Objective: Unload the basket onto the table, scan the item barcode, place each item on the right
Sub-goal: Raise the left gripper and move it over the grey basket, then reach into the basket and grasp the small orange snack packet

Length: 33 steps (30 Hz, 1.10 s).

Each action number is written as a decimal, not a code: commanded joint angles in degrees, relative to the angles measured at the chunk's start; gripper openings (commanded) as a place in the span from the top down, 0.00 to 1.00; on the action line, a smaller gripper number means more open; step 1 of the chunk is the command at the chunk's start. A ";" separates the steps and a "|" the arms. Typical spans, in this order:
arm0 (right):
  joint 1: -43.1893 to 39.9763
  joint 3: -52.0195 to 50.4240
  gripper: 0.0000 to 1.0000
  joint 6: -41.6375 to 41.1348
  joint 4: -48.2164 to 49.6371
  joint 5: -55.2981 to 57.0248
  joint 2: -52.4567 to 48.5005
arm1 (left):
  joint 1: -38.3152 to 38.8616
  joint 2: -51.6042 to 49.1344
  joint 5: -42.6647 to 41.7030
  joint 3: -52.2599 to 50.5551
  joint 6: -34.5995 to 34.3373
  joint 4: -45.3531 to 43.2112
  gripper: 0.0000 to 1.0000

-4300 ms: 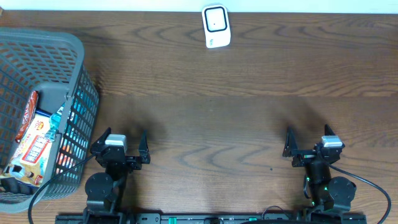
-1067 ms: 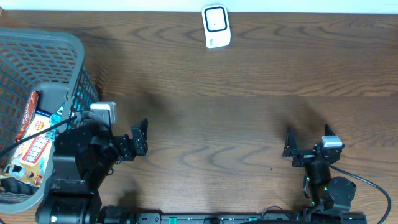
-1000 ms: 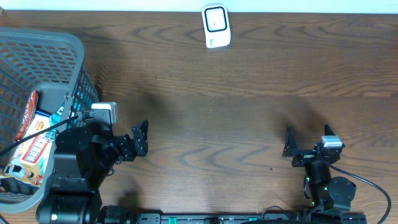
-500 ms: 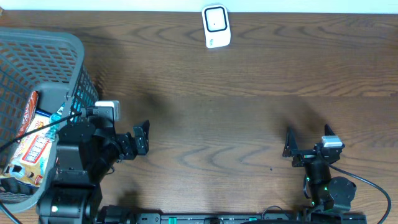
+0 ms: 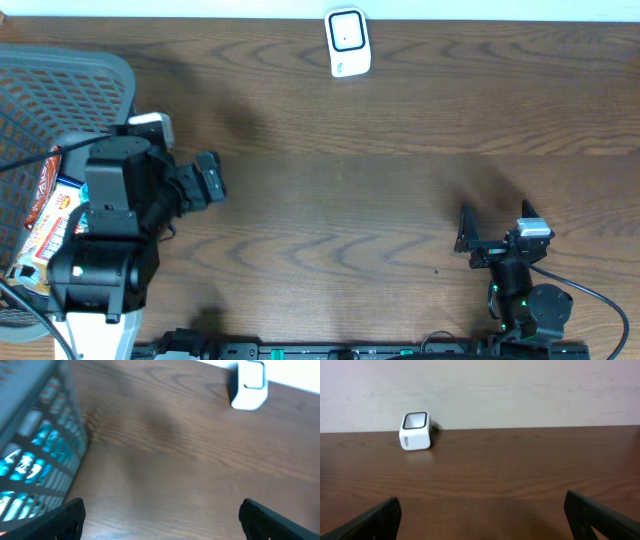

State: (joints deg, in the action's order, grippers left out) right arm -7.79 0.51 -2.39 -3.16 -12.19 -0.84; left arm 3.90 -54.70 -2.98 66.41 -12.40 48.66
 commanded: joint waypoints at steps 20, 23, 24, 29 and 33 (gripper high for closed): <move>0.28 -0.20 0.01 -0.57 -0.07 0.24 0.46 | -27.26 -1.42 4.11 5.42 -7.52 2.27 0.02; 0.28 -0.20 0.01 -0.57 -0.07 0.24 0.46 | -29.66 -1.49 4.09 5.42 -8.55 2.10 0.02; 0.28 -0.20 0.01 -0.57 -0.07 0.24 0.46 | -30.16 -1.60 4.09 5.42 -8.52 2.03 0.02; 0.28 -0.20 0.01 -0.57 -0.07 0.22 0.46 | -31.50 -3.74 4.11 5.42 -8.50 2.01 0.02; 0.28 -0.20 0.01 -0.57 -0.07 0.24 0.46 | -31.47 -6.91 4.09 5.42 -8.50 2.03 0.02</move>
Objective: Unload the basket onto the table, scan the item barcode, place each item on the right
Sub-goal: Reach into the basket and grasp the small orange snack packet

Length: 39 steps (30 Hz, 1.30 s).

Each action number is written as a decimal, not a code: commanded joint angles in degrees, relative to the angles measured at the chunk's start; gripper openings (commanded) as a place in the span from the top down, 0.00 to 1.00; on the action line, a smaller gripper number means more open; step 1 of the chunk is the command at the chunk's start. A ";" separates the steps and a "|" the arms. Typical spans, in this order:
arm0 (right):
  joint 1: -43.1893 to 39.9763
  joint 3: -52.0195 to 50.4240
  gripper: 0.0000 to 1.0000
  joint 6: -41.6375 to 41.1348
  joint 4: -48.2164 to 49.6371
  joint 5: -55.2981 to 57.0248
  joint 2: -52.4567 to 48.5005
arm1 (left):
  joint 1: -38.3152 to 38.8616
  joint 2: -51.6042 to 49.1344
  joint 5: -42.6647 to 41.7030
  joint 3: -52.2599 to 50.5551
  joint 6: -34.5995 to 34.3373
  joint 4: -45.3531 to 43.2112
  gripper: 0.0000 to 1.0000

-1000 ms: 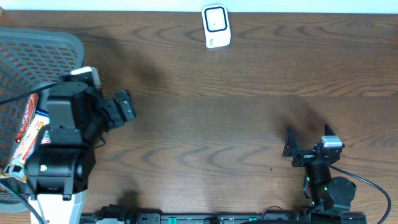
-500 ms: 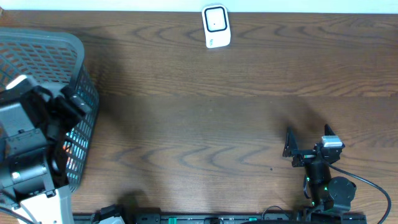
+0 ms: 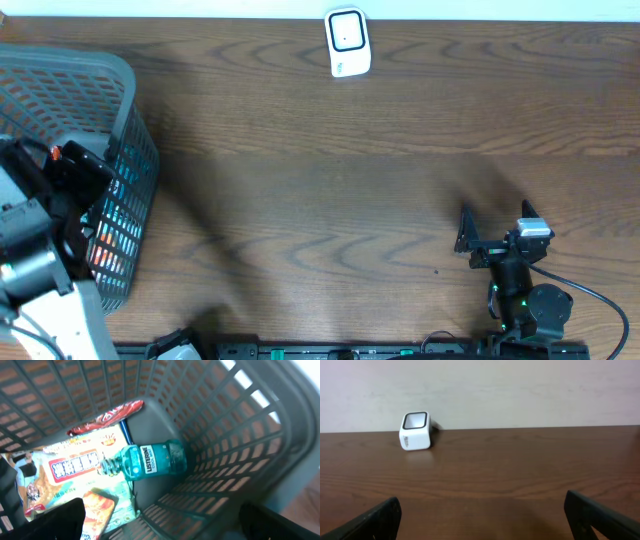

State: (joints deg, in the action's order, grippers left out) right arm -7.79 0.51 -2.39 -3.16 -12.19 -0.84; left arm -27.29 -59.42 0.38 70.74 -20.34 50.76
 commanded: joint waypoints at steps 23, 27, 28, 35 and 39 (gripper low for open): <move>0.28 -0.20 0.01 -0.55 -0.07 0.24 0.46 | -2.99 -11.80 4.20 1.07 -3.43 -2.93 0.02; 0.28 -0.20 0.01 -0.57 -0.07 0.24 0.46 | -6.86 -12.39 4.15 1.07 -7.76 -2.56 0.02; 0.28 -0.20 0.01 -0.57 -0.07 0.24 0.46 | -8.09 -12.85 4.00 1.07 -9.14 -1.90 0.02; 0.28 -0.20 0.01 -0.57 -0.07 0.24 0.46 | -12.79 -19.67 -3.39 1.07 -8.20 4.09 0.02; 0.28 -0.20 0.01 -0.57 -0.07 0.22 0.46 | -12.83 -24.41 -7.56 1.07 -7.15 9.42 0.02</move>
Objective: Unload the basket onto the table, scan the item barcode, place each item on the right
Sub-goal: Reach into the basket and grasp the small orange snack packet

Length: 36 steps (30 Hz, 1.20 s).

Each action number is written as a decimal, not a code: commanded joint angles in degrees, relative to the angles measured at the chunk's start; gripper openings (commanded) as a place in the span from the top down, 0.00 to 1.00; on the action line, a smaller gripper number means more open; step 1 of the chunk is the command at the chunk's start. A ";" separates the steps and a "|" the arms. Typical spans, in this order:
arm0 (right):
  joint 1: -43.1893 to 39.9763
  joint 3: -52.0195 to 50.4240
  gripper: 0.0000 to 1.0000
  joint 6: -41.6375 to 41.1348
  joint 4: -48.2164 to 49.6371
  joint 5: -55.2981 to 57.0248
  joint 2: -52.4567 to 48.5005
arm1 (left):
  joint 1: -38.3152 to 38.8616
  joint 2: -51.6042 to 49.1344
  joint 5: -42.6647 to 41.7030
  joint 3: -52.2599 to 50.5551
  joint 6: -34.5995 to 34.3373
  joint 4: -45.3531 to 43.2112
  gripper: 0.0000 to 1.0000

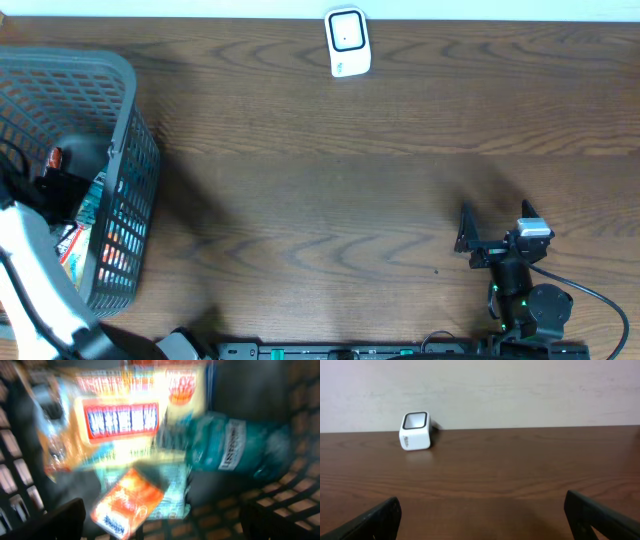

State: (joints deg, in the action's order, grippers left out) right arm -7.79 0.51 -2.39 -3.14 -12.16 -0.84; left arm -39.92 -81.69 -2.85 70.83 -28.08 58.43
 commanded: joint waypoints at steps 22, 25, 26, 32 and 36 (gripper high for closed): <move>0.28 -0.20 0.01 -0.57 -0.09 0.22 0.46 | -0.20 -6.14 0.94 -17.55 5.33 -8.55 0.20; 0.28 -0.20 0.01 -0.57 -0.09 0.22 0.46 | -0.20 -6.14 0.96 -18.10 5.38 -8.63 0.48; 0.28 -0.20 0.01 -0.57 -0.09 0.22 0.46 | -0.20 -6.12 0.96 -18.10 5.40 -8.63 0.55; 0.28 -0.20 0.01 -0.57 -0.09 0.22 0.46 | -0.20 -5.86 0.94 -16.28 5.35 -9.09 0.91; 0.28 -0.20 0.01 -0.57 -0.09 0.22 0.46 | -0.20 -4.68 0.92 -11.19 5.33 -6.56 0.92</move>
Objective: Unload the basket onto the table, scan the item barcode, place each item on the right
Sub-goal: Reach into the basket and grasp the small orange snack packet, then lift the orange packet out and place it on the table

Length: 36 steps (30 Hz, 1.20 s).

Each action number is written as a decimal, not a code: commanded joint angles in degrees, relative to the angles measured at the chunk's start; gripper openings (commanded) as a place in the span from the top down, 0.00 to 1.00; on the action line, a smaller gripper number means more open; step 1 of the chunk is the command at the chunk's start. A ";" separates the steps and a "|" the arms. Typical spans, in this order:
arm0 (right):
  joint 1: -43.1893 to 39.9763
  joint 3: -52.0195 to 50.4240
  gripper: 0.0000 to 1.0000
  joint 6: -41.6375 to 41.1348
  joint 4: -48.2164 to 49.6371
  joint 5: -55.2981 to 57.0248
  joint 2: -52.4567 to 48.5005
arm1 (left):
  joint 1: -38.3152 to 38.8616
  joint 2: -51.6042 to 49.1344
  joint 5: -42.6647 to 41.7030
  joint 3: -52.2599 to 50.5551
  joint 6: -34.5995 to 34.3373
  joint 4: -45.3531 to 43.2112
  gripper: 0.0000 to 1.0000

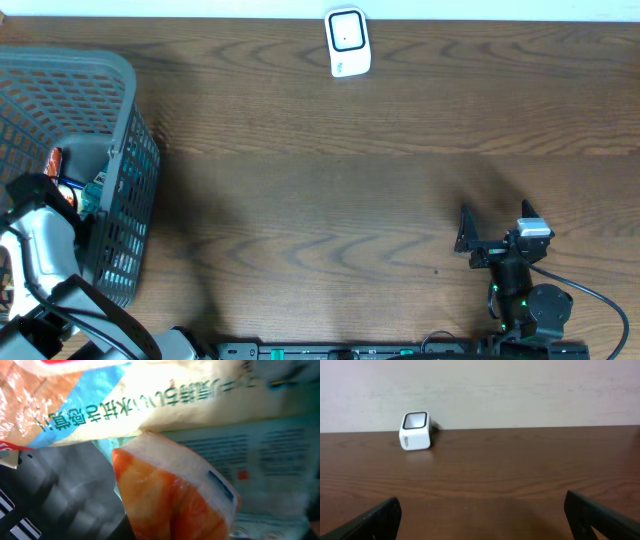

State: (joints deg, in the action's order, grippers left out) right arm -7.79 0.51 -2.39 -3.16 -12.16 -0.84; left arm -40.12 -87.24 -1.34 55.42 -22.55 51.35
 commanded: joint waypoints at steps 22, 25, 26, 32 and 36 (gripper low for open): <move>0.28 -0.20 0.01 -0.57 -0.07 0.22 0.46 | 0.15 21.33 -13.14 25.49 -0.20 6.43 0.93; 0.28 -0.20 0.01 -0.57 -0.07 0.22 0.46 | 1.55 25.29 -17.44 25.51 -0.11 5.07 0.93; 0.28 -0.20 0.01 -0.57 -0.07 0.22 0.46 | 2.34 26.53 -18.73 25.51 0.04 4.24 0.93; 0.28 -0.20 0.01 -0.57 -0.07 0.22 0.46 | 11.43 33.42 -20.96 25.51 0.02 0.04 0.93; 0.28 -0.20 0.01 -0.57 -0.07 0.20 0.46 | 21.77 33.79 -20.65 25.33 2.75 0.46 0.93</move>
State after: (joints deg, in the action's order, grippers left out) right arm -7.79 0.51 -2.39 -3.16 -12.16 -0.84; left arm -23.94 -52.86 -20.69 79.81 -22.26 51.66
